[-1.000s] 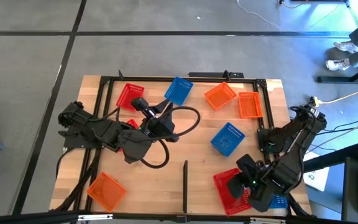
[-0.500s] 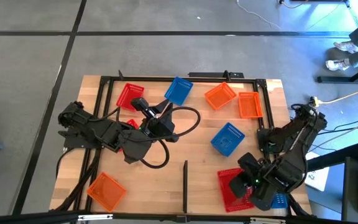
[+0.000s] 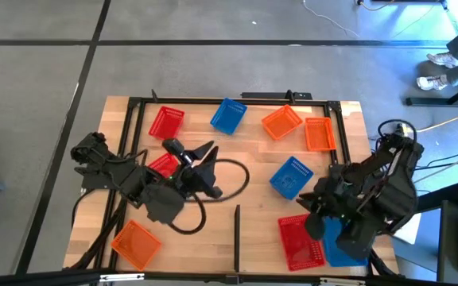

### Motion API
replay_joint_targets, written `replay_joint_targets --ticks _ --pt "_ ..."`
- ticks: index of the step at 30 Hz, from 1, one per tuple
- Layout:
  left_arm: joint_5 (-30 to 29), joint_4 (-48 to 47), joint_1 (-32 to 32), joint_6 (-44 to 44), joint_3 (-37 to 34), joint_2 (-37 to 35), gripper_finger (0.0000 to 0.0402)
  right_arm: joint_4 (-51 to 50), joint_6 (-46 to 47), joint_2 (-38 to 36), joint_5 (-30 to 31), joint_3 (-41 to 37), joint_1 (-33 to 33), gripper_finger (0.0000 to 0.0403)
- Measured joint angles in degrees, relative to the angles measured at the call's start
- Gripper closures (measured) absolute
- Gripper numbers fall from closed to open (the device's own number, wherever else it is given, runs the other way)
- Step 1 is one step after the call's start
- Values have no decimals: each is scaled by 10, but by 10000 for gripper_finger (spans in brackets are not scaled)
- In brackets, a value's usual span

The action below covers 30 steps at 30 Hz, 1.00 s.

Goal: Stack baskets on shelf by color
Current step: Put the bottom orange basket on the shelf

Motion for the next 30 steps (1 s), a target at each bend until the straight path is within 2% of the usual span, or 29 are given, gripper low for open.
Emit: replay_joint_targets --ticks 2,4,9,13,15,18,20,26,30 --pt "12 -74 -6 -79 -1 -10 326 0 -55 -5 27 20 -4 326" --pt "69 -164 -9 -195 1 -28 326 0 -109 -8 45 42 -10 326" --pt "369 -423 27 -521 0 -64 326 -1 -224 -27 60 84 -26 326" --pt "529 -543 56 -721 0 -62 326 0 -290 -38 65 101 -44 326" --pt "613 -584 53 -791 0 -63 326 -1 -314 -45 67 102 -53 326" --pt "743 -596 44 -877 -25 -62 326 -1 -331 -50 67 101 -65 326" --pt "799 -594 34 -940 -56 -59 326 -1 -338 -51 67 100 -70 326" --pt "881 -593 -33 -1152 -170 -59 326 0 -349 -53 67 100 -75 326" --pt "927 -514 -81 -1222 -233 -61 326 0 -358 -58 67 100 -75 326"
